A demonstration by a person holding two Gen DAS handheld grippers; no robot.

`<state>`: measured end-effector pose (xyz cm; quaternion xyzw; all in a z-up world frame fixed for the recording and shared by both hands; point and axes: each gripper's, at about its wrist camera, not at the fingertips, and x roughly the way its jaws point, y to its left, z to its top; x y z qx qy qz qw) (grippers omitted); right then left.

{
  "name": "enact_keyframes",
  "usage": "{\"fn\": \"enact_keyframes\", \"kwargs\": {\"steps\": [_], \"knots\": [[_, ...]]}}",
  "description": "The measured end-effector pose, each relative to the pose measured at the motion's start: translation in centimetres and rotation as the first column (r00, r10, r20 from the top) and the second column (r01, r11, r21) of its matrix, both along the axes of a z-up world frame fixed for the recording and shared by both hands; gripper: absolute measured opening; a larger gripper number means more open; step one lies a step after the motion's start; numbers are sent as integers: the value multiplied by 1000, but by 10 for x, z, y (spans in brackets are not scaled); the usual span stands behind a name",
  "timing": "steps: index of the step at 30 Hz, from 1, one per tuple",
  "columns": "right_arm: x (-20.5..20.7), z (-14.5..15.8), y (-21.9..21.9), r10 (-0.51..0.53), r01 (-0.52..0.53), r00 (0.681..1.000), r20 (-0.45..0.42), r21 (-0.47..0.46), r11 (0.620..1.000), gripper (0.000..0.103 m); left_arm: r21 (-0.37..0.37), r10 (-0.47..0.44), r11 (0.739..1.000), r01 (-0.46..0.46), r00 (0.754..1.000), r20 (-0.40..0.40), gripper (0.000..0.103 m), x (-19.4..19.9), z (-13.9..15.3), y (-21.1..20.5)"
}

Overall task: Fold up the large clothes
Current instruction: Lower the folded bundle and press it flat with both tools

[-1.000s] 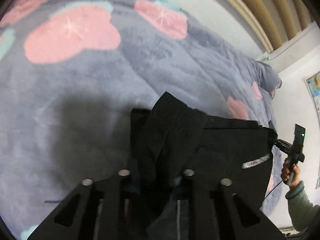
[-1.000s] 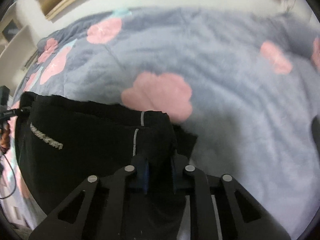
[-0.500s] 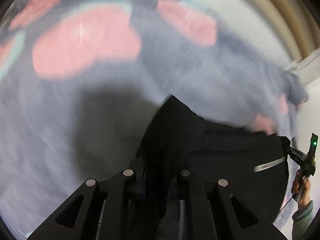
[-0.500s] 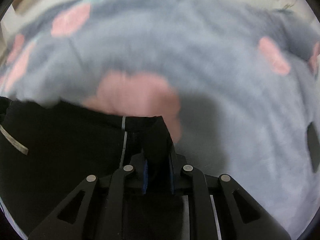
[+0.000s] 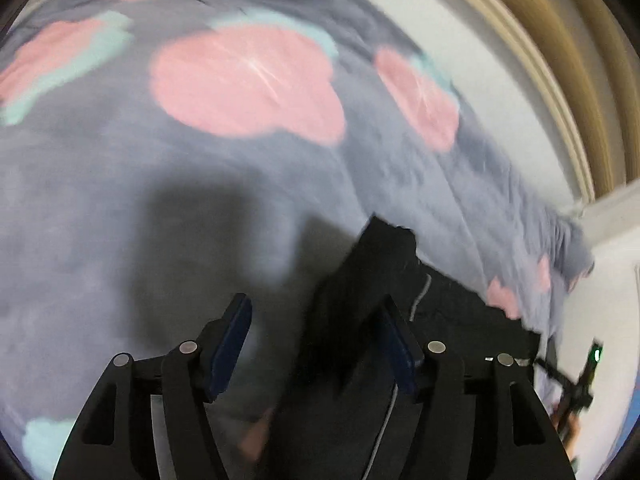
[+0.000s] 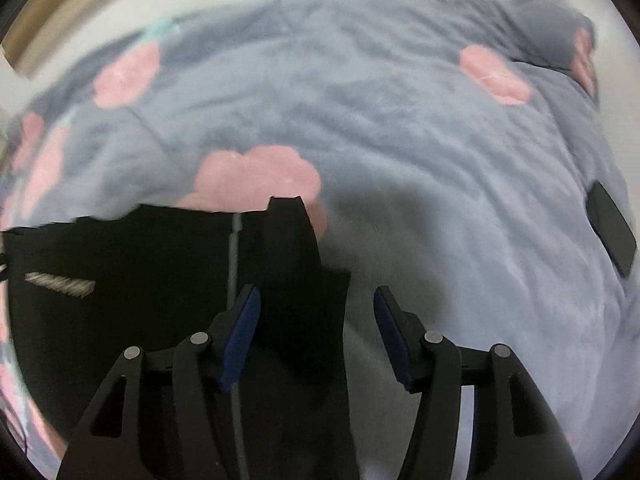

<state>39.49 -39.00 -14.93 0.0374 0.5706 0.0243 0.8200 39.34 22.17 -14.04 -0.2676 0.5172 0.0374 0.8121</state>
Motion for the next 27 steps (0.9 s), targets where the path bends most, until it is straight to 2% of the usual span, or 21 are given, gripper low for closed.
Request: {"fn": "enact_keyframes", "kwargs": {"steps": [2,4,7,8,10,11,13,15,17,18,19,22,27], "knots": [[-25,14,1,12,-13,1000,14,35,999,61,46,27,999,-28,999,33,66,-20,22,5],[-45,23,16,24,-25,999,22,54,998,61,55,10,998,-14,997,74,66,-42,38,1],[-82,28,43,36,-37,999,12,91,995,61,48,-62,997,57,992,113,66,-74,54,-38],[-89,26,50,38,-38,999,7,96,995,61,42,-110,994,106,988,111,66,-85,54,-62],[-105,21,70,42,-41,999,-6,109,993,61,61,-172,984,166,981,95,66,-95,49,-97],[-107,17,76,47,-45,999,-10,115,992,61,94,-211,975,203,974,85,66,-104,44,-121],[-115,10,90,68,-65,998,-20,116,991,61,133,-243,963,234,968,57,66,-115,31,-152],[-120,-4,105,90,-87,995,-49,55,995,61,124,-261,958,257,965,13,66,-121,12,-172],[-122,-22,114,97,-98,992,-82,-8,995,61,187,-294,934,306,951,-92,66,-120,-17,-189],[-122,-34,115,105,-106,989,-101,-12,994,61,228,-302,916,330,941,-151,67,-118,-33,-195],[-121,-45,115,105,-107,988,-117,-6,994,61,238,-303,909,342,935,-183,67,-116,-46,-198],[-121,-63,114,95,-95,989,-115,6,995,62,223,-300,913,342,932,-201,68,-110,-60,-197],[-119,-64,119,116,-120,986,-118,-27,992,62,237,-305,906,352,928,-213,69,-108,-60,-198]]}}
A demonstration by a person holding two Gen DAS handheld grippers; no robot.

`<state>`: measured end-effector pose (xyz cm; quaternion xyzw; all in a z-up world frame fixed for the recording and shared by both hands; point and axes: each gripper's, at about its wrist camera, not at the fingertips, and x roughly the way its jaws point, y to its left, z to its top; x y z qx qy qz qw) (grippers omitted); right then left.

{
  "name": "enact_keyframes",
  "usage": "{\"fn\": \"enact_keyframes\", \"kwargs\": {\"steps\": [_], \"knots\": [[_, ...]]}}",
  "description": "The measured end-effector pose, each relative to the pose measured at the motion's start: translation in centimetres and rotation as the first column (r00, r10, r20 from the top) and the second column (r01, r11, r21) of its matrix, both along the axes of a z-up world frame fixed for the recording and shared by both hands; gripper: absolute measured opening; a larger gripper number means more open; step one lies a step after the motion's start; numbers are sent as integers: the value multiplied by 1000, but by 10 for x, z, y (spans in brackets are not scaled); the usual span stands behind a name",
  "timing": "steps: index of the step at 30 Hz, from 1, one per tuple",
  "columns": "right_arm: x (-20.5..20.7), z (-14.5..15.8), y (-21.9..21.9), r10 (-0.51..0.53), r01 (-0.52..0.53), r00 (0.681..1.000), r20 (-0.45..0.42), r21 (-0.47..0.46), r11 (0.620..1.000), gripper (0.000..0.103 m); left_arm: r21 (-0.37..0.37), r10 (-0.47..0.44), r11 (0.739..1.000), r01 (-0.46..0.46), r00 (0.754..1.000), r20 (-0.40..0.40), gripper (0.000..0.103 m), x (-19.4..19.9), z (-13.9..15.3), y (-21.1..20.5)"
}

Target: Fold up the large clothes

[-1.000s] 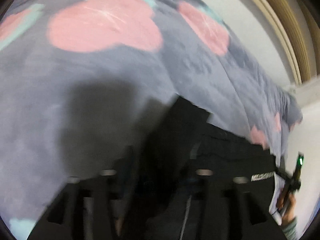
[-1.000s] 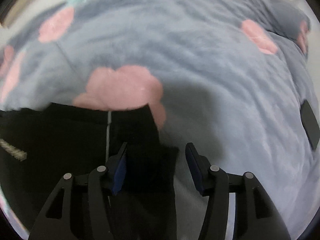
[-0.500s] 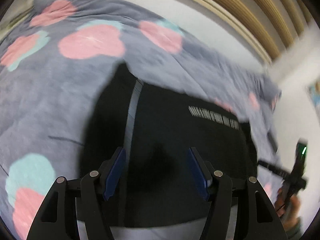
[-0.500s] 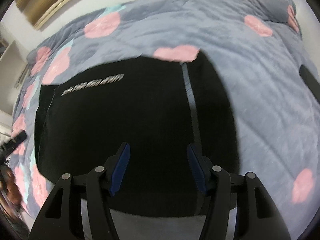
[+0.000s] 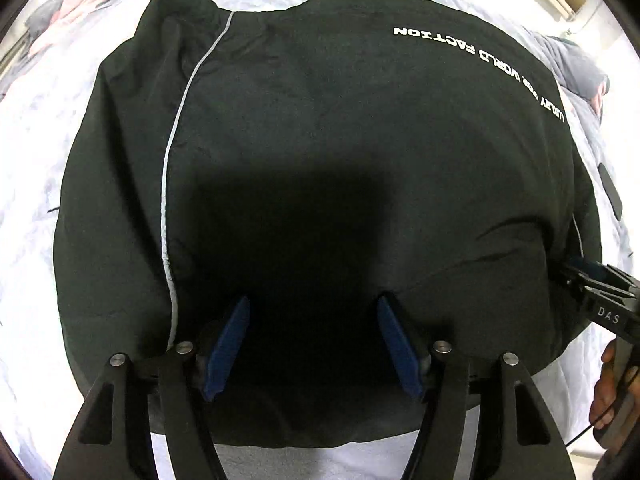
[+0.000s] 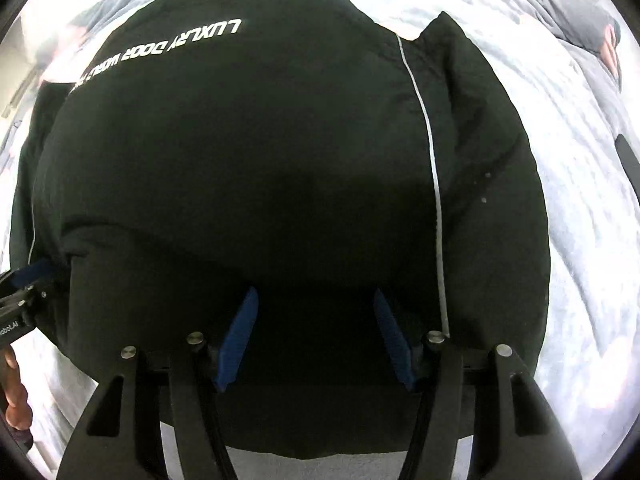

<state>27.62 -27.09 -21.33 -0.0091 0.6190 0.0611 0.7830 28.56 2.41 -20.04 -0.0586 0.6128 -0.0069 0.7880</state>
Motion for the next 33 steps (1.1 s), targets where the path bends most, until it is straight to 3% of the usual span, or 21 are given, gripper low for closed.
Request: {"fn": "enact_keyframes", "kwargs": {"steps": [4,8,11,15,19,22,26,33], "knots": [[6,20,-13,-49,52,998,-40,72,996,62,-29,11,1000,-11,1000,8,66,0,18,-1],[20,57,-14,-54,47,996,68,109,993,62,-79,-29,996,41,989,148,66,12,71,-13],[43,73,0,-30,15,992,123,123,992,62,-129,-50,989,76,980,193,66,38,88,-29],[75,61,19,-33,20,990,136,99,995,61,-104,-66,991,83,985,160,66,77,70,-44],[97,13,19,-61,56,998,32,128,990,62,-145,-29,989,35,999,43,66,107,20,-40],[105,-13,26,-61,61,998,0,124,990,65,-128,-29,991,32,999,25,66,114,-1,-41],[105,-15,32,-42,40,999,13,88,995,66,-31,-70,997,71,997,37,68,120,-10,-56],[83,-6,31,-28,25,999,26,99,995,66,-33,-96,995,98,994,43,69,119,-8,-54]]}}
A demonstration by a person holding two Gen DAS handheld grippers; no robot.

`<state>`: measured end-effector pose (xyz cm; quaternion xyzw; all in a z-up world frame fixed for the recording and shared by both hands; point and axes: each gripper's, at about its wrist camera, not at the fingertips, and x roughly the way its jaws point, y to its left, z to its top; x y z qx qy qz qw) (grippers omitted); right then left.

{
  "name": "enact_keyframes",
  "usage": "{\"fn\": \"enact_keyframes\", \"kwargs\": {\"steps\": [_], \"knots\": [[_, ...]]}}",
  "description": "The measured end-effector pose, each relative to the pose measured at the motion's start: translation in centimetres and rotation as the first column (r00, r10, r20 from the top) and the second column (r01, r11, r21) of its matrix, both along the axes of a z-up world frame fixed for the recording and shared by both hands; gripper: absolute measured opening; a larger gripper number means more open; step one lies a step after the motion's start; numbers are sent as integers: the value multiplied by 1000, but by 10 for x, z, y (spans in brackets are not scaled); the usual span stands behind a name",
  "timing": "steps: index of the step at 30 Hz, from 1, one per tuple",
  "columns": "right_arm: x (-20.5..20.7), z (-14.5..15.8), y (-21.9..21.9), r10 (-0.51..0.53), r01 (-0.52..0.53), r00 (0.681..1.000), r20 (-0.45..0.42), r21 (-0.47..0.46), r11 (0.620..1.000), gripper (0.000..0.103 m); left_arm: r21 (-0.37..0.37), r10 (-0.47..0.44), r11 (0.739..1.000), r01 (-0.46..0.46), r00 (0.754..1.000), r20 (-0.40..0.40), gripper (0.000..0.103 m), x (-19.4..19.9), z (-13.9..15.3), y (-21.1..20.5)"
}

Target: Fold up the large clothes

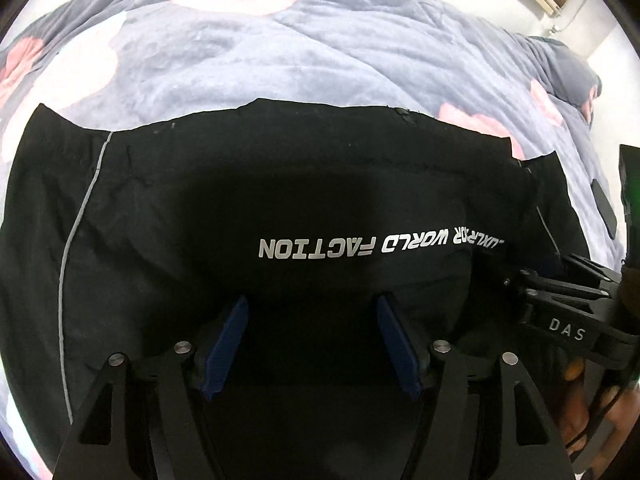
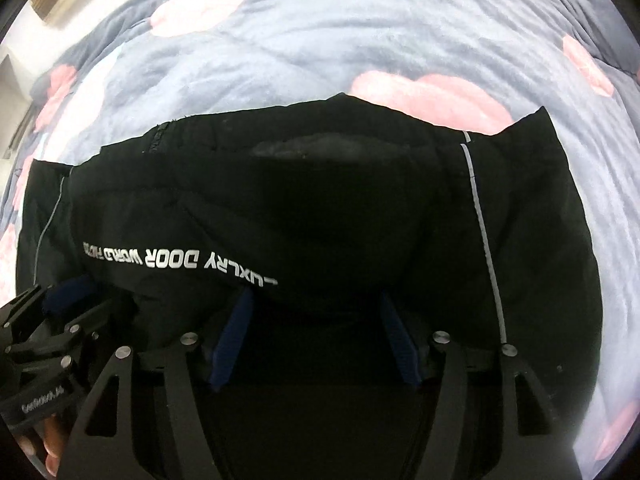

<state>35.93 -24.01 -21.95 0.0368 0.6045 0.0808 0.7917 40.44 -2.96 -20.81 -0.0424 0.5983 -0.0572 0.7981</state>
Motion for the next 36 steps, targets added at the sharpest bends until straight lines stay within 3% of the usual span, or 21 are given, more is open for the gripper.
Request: {"fn": "enact_keyframes", "kwargs": {"steps": [6,11,19,26,30,36], "knots": [[-45,43,-19,51,-47,997,55,-64,997,66,-103,-33,994,36,999,28,69,-33,34,13],[-92,54,-59,-2,2,1000,15,15,1000,66,-170,23,985,-16,999,35,69,-81,56,44],[-123,60,-129,-138,139,990,-18,40,990,68,-151,183,973,-176,982,35,69,-136,75,101],[-113,61,-168,-188,190,982,-24,66,980,68,-139,303,946,-293,951,58,69,-143,88,155],[-98,55,-166,-208,210,978,-30,82,974,68,-151,351,929,-338,934,67,69,-134,92,173],[-90,47,-166,-199,202,979,-37,97,975,68,-117,354,932,-343,932,82,69,-117,90,177]]}}
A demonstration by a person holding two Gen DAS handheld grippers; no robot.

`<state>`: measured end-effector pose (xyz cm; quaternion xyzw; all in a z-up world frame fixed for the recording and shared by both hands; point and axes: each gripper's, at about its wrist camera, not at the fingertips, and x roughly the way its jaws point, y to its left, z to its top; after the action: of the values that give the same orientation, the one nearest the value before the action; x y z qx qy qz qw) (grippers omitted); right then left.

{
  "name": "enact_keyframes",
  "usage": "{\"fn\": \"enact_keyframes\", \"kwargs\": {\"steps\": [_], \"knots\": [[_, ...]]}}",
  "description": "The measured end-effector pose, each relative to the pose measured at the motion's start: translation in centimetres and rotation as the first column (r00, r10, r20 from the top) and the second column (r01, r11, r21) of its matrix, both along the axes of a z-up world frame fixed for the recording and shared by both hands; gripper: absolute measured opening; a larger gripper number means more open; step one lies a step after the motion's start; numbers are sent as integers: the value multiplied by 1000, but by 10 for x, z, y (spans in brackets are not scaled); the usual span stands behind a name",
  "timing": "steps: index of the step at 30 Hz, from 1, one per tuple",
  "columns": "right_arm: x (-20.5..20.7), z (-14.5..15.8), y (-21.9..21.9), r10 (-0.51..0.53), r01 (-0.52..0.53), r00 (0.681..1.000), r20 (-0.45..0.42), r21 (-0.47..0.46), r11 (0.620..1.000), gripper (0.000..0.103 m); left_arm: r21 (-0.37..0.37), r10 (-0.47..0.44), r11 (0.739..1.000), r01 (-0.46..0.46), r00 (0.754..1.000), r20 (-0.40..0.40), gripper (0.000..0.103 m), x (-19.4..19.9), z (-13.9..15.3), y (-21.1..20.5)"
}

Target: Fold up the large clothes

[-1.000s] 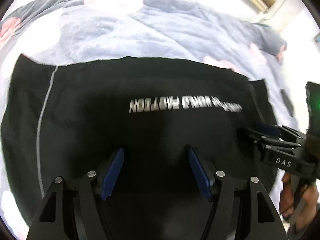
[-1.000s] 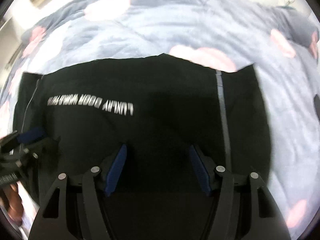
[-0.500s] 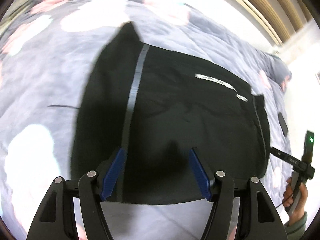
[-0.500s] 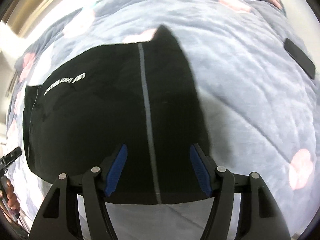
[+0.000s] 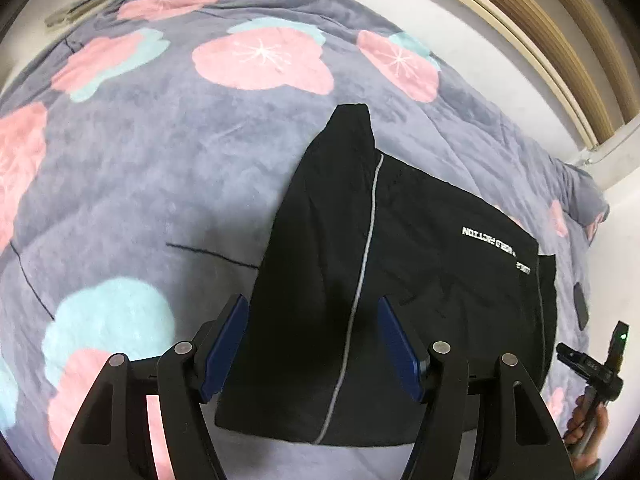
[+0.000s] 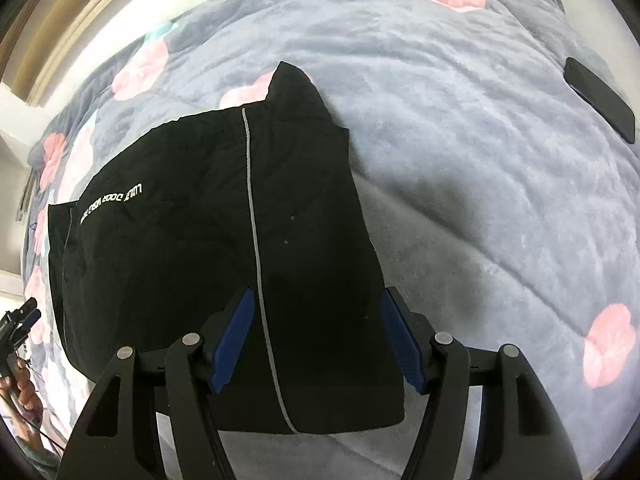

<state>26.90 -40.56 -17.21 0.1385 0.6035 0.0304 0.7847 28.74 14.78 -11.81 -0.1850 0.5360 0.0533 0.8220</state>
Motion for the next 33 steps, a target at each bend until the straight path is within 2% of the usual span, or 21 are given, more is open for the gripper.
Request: {"fn": "enact_keyframes", "kwargs": {"steps": [7,11,15,17,20,25,27,29,30,33], "knots": [[7,-14,-2,0,1,1000,-20,21,1000,68,-17,-36,999,36,999,-24,69,17,-18,2],[14,-27,-4,-9,10,999,-34,28,1000,70,-104,-32,994,28,999,-42,69,29,-39,13],[22,-39,-10,-28,31,998,-50,71,997,76,-111,-11,994,2,996,-85,69,40,-63,24],[26,-45,-13,-36,42,998,-58,102,994,79,-152,-22,988,7,995,-100,69,46,-74,27],[33,-56,-17,-35,47,996,-80,152,987,83,-220,-39,975,13,992,-118,76,52,-89,29],[45,-70,-5,44,-25,994,-105,176,984,90,-353,-55,936,7,990,-127,79,58,-112,38],[51,-77,1,78,-54,990,-116,201,978,96,-395,-57,919,1,990,-128,81,59,-120,42],[58,-89,6,115,-78,984,-133,253,964,103,-422,-63,907,3,990,-128,82,59,-125,43],[61,-95,8,128,-82,982,-142,289,954,103,-439,-67,899,4,990,-128,83,59,-128,44],[70,-118,7,152,-78,977,-150,411,908,103,-528,-62,849,-11,991,-121,85,58,-141,52]]}}
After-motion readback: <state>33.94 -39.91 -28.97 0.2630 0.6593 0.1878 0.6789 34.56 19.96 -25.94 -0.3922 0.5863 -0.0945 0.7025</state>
